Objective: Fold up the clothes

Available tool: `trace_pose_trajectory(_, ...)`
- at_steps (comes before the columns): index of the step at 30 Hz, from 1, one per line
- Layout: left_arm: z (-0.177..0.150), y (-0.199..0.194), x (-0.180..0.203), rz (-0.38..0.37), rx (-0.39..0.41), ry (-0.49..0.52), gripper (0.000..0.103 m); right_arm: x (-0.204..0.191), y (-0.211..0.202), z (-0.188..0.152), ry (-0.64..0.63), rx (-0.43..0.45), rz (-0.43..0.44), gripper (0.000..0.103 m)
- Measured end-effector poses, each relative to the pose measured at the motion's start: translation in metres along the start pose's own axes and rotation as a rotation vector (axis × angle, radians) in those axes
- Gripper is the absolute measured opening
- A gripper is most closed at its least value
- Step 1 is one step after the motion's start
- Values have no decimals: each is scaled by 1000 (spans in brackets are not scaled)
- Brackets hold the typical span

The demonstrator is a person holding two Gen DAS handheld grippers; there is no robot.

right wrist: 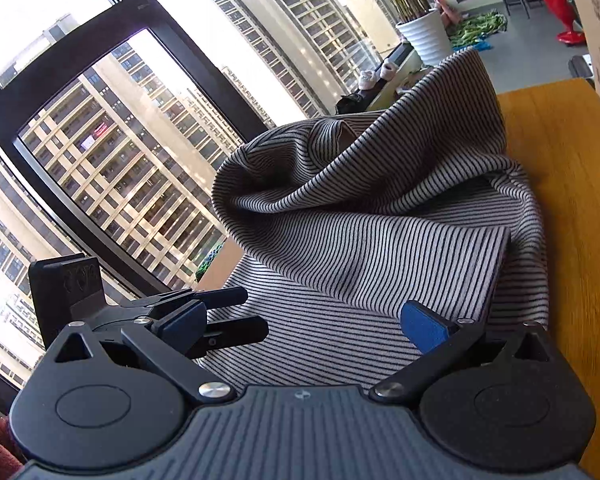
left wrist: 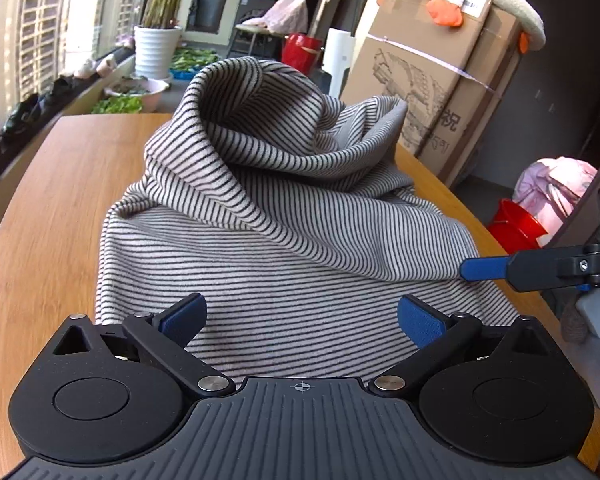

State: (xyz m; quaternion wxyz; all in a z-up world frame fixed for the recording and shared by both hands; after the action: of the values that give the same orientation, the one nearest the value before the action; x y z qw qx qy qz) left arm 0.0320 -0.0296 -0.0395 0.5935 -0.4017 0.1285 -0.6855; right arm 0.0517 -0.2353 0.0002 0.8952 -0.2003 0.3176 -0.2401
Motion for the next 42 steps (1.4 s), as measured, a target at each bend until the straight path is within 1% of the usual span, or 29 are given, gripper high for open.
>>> trace_pose_trajectory(1, 1, 3, -1, 12, 7, 5, 103, 5, 1, -3, 8, -5, -25, 103)
trace_pose_trajectory(2, 2, 6, -1, 22, 17, 13, 103, 11, 3, -4, 1, -7, -68, 103)
trace_pose_trajectory(3, 3, 8, 0, 36, 21, 19, 103, 15, 8, -6, 2, -9, -86, 103)
trace_pose_trajectory(6, -4, 7, 5, 72, 29, 50, 103, 17, 16, -5, 47, 8, -107, 103)
trace_pose_trajectory(8, -12, 2, 8, 80, 29, 78, 103, 14, 17, -8, 41, -19, -122, 103)
trace_pose_trajectory(11, -27, -9, 12, 84, 26, 115, 103, 7, 9, -18, 33, -40, -119, 103)
trace_pose_trajectory(13, -38, -17, 17, 83, 21, 130, 103, 1, -3, -31, 37, -41, -102, 103)
trace_pose_trajectory(17, -62, -40, 27, 48, -11, 120, 103, -13, -30, -59, 61, -26, -71, 103)
trace_pose_trajectory(19, -73, -50, 33, 22, -33, 117, 103, -21, -45, -73, 64, -37, -63, 103)
trace_pose_trajectory(21, -84, -60, 39, -3, -55, 115, 103, -33, -57, -89, 31, -50, -68, 103)
trace_pose_trajectory(24, -100, -75, 47, -41, -88, 112, 103, -49, -68, -102, -40, -78, -88, 103)
trace_pose_trajectory(26, -108, -83, 52, -62, -110, 105, 103, -51, -71, -99, -67, -91, -117, 103)
trace_pose_trajectory(29, -105, -85, 50, -66, -127, 78, 103, -43, -78, -76, -159, -36, -228, 103)
trace_pose_trajectory(32, -100, -87, 46, -51, -105, 57, 103, -36, -68, -72, -243, -59, -308, 103)
trace_pose_trajectory(34, -94, -86, 44, -25, -62, 69, 103, -32, -60, -71, -298, -80, -359, 103)
trace_pose_trajectory(36, -88, -81, 46, -20, -41, 87, 103, -28, -53, -70, -354, -101, -409, 103)
trace_pose_trajectory(37, -86, -79, 47, -24, -40, 90, 103, -25, -46, -75, -363, -123, -414, 103)
trace_pose_trajectory(39, -84, -69, 43, -33, -63, 75, 103, -19, -31, -84, -383, -162, -424, 103)
trace_pose_trajectory(40, -82, -65, 41, -32, -67, 72, 103, -16, -25, -84, -411, -160, -445, 103)
trace_pose_trajectory(42, -79, -59, 38, -27, -60, 76, 103, -15, -18, -79, -430, -157, -459, 103)
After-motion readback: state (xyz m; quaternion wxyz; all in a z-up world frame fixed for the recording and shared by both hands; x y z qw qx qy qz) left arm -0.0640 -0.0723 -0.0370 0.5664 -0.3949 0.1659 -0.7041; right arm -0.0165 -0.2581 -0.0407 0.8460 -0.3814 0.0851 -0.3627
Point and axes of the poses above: each gripper's, at about its wrist camera, not at the fingertips, and y roughly the way its jaws point, x to its right, z to its top, the point moved 8 cm from there along y, roughly the way its jaws point, and after that the axes turned 12 degrees about -y, right-handed, at the moved point
